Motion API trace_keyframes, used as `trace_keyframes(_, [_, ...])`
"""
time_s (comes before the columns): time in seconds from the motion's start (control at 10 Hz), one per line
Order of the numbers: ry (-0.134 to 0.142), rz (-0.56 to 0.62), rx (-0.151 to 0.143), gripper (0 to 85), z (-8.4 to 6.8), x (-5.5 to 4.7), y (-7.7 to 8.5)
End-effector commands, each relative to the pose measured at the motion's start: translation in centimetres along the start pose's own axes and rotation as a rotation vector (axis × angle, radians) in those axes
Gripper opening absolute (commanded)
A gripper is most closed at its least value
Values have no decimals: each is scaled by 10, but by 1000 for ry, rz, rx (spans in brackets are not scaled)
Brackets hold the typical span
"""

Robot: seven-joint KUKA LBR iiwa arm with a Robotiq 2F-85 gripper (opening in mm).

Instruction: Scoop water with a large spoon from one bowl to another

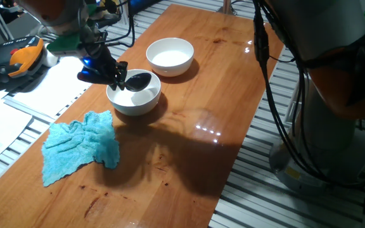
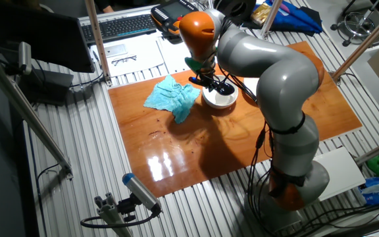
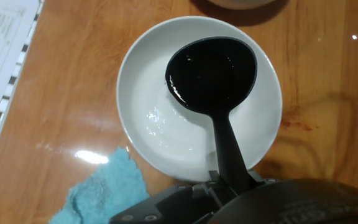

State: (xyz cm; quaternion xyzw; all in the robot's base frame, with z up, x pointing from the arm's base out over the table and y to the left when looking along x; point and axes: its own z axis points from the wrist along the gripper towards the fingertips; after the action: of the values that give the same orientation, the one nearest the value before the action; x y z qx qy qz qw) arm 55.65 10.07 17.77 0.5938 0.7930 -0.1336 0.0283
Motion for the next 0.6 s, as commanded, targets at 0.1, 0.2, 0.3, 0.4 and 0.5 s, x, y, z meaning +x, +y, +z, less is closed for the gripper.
trace_keyframes(0.1, [1, -38, 0, 0, -1, 3, 0])
trace_keyframes(0.2, [-2, -61, 1, 0, -2, 4, 0])
trace_keyframes(0.3, [-3, -76, 1, 0, -2, 4, 0])
trace_keyframes(0.4, [-9, -106, 3, 0, -2, 5, -1])
trace_keyframes(0.5, [-13, -128, 5, 0, -2, 5, -1])
